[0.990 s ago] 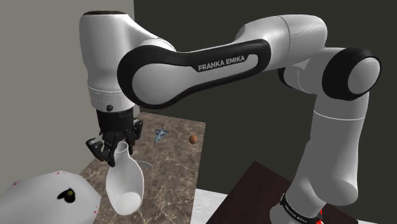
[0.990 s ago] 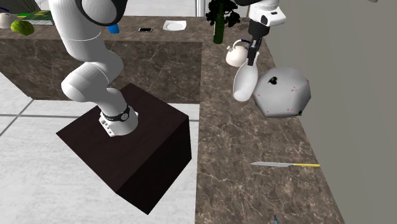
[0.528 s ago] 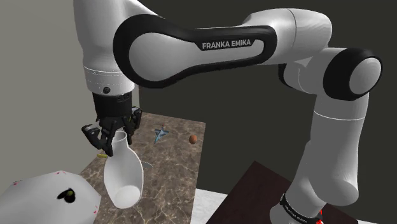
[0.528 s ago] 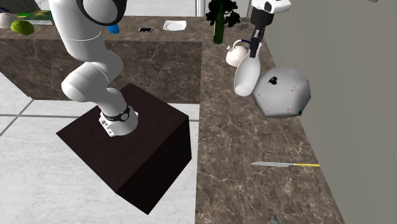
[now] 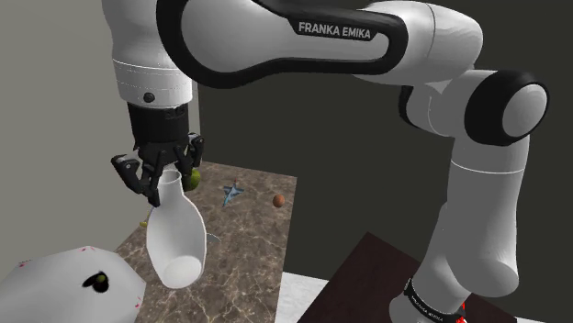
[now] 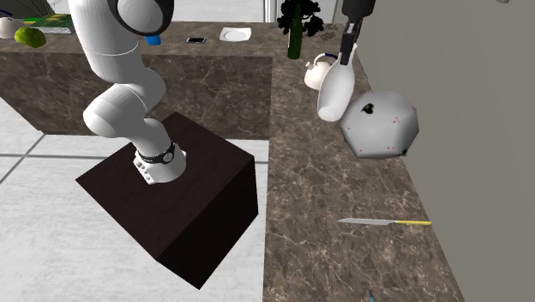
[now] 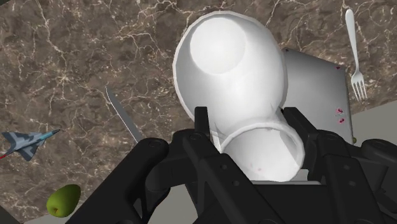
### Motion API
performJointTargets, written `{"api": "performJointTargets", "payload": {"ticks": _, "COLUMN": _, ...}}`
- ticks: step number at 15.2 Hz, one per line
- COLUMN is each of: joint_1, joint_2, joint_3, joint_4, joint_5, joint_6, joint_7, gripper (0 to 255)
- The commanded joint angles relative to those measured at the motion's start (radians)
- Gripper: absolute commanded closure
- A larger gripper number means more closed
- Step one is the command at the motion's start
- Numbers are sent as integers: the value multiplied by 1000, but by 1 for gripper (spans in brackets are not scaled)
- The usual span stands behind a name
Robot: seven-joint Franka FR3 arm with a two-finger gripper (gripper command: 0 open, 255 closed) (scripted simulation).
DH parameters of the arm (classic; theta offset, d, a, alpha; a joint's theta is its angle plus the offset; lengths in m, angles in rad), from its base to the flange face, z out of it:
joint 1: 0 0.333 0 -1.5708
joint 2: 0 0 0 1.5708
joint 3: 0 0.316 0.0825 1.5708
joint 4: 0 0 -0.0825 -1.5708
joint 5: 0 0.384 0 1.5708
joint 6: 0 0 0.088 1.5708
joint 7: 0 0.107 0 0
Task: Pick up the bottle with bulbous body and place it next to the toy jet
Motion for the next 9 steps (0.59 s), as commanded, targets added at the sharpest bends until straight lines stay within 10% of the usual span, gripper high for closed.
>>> {"api": "performJointTargets", "payload": {"ticks": 1, "joint_1": 8, "joint_2": 7, "joint_3": 1, "joint_4": 39, "joint_5": -4, "joint_6": -33, "joint_7": 1, "gripper": 255}}
{"api": "performJointTargets", "payload": {"ticks": 9, "joint_1": 51, "joint_2": 57, "joint_3": 1, "joint_4": 218, "joint_5": -35, "joint_6": -168, "joint_7": 3, "gripper": 255}}
